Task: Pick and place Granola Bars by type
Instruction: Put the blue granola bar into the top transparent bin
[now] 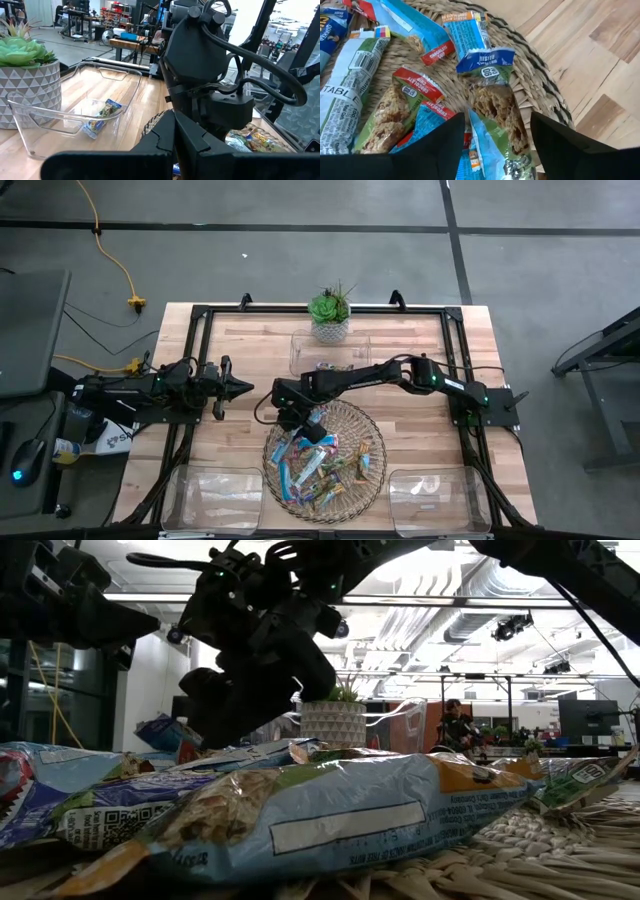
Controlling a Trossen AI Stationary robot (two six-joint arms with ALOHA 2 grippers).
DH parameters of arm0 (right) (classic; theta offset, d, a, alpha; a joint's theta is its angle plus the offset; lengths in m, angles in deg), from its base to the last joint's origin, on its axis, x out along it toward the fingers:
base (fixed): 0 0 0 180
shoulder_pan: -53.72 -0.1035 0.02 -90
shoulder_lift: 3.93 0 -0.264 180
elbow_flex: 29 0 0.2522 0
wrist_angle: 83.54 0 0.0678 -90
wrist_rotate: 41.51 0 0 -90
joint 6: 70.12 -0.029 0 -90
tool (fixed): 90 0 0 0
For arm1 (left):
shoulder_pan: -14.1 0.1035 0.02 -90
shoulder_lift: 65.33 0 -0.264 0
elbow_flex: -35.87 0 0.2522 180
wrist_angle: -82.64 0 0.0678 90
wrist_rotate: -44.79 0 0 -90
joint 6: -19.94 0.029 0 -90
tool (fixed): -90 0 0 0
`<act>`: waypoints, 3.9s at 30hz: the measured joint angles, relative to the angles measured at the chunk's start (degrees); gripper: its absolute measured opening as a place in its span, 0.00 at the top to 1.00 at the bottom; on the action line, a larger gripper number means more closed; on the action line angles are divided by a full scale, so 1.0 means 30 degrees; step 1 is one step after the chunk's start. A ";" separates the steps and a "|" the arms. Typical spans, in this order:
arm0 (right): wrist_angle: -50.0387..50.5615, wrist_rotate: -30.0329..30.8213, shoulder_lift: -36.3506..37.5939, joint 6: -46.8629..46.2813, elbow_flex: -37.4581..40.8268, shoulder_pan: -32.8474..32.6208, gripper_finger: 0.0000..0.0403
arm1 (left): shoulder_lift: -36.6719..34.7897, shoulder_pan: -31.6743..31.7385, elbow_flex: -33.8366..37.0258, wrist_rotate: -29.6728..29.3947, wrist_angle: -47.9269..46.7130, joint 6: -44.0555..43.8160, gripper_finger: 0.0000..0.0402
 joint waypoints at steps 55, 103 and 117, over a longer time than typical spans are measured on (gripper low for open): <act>0.1567 0.0775 0.3515 -0.1290 -0.0029 0.0430 0.81 | 0.0000 0.0000 -0.0005 0.0000 0.0000 0.0005 1.00; 0.1906 1.2973 1.5415 -1.4863 -0.0029 0.0575 0.81 | 0.0000 -0.0002 -0.0002 0.0000 0.0000 0.0004 1.00; 0.8403 1.8656 1.4383 -1.5846 -0.0029 0.1845 0.81 | 0.0000 -0.0001 -0.0006 0.0000 0.0000 0.0006 1.00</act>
